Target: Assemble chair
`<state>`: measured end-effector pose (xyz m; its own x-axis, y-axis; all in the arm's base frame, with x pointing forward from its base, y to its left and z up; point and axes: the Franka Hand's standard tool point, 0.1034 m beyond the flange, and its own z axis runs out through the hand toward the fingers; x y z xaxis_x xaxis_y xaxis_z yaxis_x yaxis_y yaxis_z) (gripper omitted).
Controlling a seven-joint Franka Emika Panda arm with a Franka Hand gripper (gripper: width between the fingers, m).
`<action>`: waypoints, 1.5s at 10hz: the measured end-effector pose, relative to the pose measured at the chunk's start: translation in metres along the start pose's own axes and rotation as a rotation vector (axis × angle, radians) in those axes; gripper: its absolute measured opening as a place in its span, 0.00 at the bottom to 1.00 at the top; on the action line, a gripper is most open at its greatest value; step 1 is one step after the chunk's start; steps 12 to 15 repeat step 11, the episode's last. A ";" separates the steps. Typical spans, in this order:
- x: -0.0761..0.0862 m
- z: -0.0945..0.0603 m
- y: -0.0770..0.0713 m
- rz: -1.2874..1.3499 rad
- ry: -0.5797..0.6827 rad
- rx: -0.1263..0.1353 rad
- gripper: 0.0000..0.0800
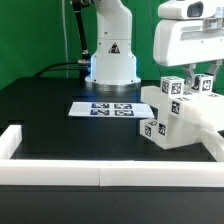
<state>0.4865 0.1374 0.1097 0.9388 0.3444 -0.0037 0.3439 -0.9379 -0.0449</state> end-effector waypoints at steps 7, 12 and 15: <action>0.000 0.000 -0.001 0.302 0.002 0.002 0.68; 0.000 0.000 -0.001 0.302 0.002 0.002 0.81; 0.000 0.000 -0.001 0.302 0.002 0.002 0.81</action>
Offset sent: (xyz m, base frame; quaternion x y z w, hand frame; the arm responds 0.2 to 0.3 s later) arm -0.0016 0.0008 -0.0008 0.0009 0.0059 0.1997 0.9798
